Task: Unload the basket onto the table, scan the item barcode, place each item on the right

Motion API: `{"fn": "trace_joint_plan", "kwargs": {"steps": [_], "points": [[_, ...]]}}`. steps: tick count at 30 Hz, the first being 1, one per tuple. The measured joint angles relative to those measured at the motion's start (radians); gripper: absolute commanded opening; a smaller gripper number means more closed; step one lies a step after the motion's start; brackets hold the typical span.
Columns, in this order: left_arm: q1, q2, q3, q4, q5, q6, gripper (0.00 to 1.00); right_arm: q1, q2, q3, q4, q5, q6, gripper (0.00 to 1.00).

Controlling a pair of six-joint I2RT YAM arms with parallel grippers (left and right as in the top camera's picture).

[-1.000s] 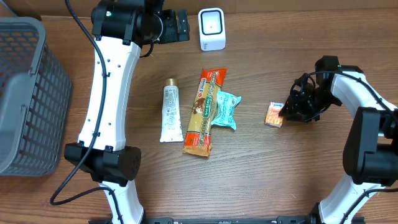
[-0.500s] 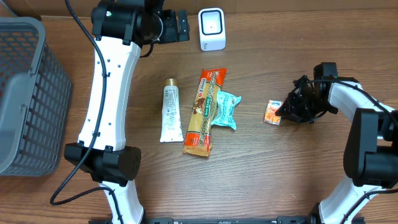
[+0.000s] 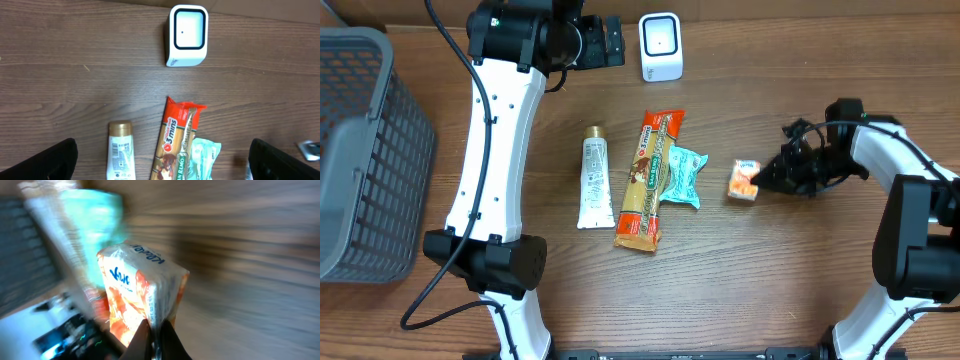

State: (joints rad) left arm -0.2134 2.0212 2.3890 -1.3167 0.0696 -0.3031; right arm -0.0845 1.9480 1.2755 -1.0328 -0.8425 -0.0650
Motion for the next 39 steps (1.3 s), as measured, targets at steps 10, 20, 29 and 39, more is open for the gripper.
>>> {"fn": "trace_joint_plan", "kwargs": {"steps": [10,20,29,39], "points": [[0.000,0.000,0.000,0.000,0.000,0.000,1.00,0.000,-0.053,0.131,0.008,-0.488,-0.108,0.04],[0.000,0.000,0.000,0.000,0.000,0.000,1.00,0.000,-0.053,0.145,0.039,-0.675,-0.034,0.04],[0.000,0.000,0.000,0.000,0.000,0.000,1.00,0.000,-0.053,0.297,0.040,-0.693,0.136,0.04],[0.000,0.000,0.000,0.000,0.000,0.000,1.00,0.011,-0.053,0.400,0.071,-0.693,0.302,0.04]]}}
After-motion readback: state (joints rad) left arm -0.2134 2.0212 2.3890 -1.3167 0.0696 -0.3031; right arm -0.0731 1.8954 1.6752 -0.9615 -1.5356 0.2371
